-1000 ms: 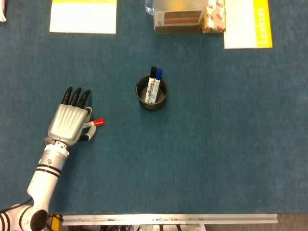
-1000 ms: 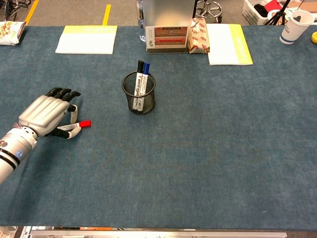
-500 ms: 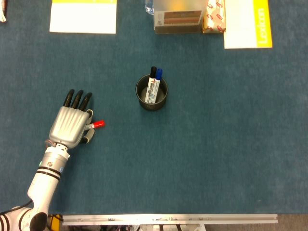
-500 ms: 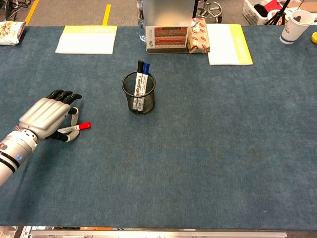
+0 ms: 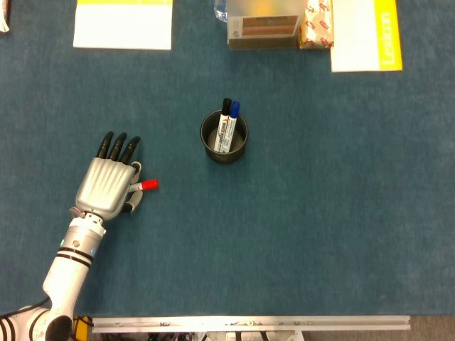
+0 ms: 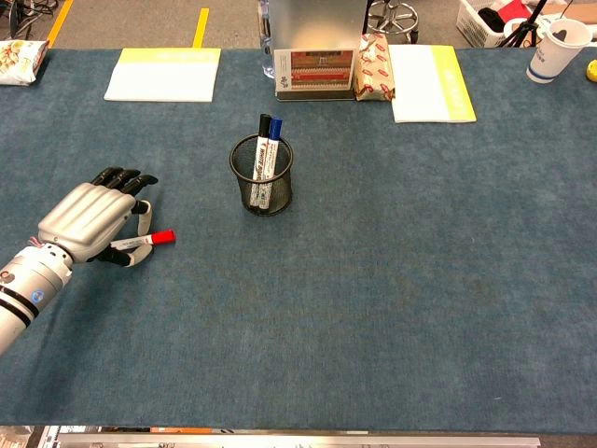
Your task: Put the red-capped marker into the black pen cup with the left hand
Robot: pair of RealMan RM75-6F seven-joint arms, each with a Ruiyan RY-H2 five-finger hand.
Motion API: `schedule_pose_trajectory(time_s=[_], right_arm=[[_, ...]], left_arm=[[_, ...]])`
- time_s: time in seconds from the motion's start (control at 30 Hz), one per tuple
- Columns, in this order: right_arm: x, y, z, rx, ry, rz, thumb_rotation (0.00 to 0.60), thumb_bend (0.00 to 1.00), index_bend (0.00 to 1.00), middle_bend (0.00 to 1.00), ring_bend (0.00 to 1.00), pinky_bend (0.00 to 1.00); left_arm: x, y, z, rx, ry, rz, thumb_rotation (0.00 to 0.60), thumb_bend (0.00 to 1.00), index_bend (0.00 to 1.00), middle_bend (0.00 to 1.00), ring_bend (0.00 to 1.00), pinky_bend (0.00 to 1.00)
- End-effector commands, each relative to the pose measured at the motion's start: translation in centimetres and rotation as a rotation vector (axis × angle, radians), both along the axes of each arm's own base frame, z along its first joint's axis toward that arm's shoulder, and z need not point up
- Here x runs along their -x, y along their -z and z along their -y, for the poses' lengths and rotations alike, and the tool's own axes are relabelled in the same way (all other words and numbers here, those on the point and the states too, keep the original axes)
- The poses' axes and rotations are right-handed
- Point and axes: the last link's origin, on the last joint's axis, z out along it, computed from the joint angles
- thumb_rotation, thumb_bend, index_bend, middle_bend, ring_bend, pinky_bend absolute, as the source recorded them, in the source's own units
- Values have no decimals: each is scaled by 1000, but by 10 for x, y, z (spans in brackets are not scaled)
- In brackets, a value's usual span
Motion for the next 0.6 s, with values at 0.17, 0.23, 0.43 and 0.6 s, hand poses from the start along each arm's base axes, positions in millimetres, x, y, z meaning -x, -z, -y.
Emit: schedule_pose_trajectory(time_s=[0.17,0.23,0.43,0.6], right_arm=[[0,-1,0,1,-1,3,600,0,473,313,245,460],[0,-1,0,2,0,3,600,0,473,313,245,460],[-1,-1,0,0,-2,7,600,0,473,313,246,460],[0,-1,0,-2,4,4,600,0,473,313,245,460]], left_arm=[[-13,-4,0,-13,23,37,518,324,566,103,0,0],[-19,-6,-1,-20,36,50,514,323,566,103,0,0],[-40,-18,-7,-65,91,83,517,324,566,107,0,0],[-58,-31,-17,-125,128,138,517,323,566,108,0,0]])
